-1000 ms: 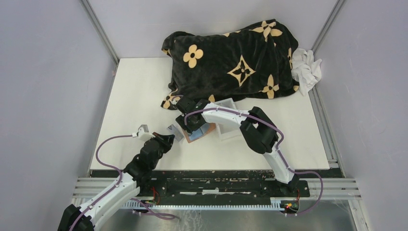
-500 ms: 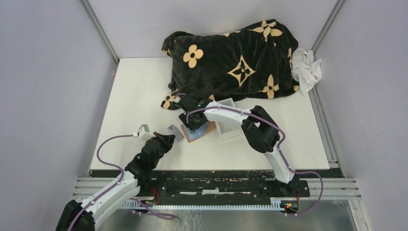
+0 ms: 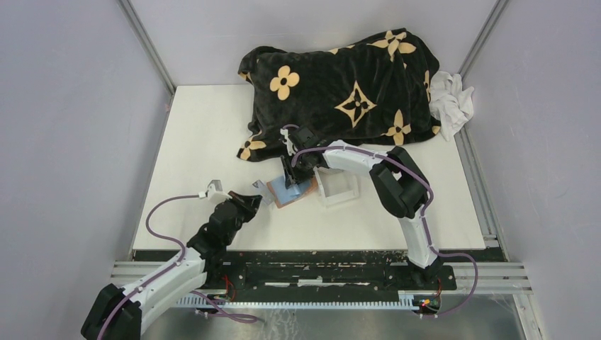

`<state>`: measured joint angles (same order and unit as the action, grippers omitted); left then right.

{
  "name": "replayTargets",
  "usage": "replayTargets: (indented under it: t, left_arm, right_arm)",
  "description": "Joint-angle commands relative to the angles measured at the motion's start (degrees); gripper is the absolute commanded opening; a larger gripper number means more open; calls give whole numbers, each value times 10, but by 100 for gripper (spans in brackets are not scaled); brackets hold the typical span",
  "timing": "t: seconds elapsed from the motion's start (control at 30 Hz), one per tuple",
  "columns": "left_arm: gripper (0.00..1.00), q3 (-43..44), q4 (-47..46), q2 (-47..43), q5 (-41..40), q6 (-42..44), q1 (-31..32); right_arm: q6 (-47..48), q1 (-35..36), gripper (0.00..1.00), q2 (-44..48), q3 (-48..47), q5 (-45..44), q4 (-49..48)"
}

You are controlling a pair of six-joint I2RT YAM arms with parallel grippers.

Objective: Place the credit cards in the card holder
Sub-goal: Turn over the card slot in the card holder.

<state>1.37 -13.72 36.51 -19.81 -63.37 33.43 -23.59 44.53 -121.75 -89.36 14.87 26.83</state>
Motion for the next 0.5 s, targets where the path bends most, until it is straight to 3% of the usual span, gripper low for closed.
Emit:
replayTargets:
  t: [0.0,0.47]
  left_arm:
    - [3,23,-46,-4,9,3,-4]
    - [3,7,-5,-58,-3,5,-3]
  right_arm:
    - [-41,2,42,34,5,82,-59]
    - [-165,-1,36,26,59,186,-211]
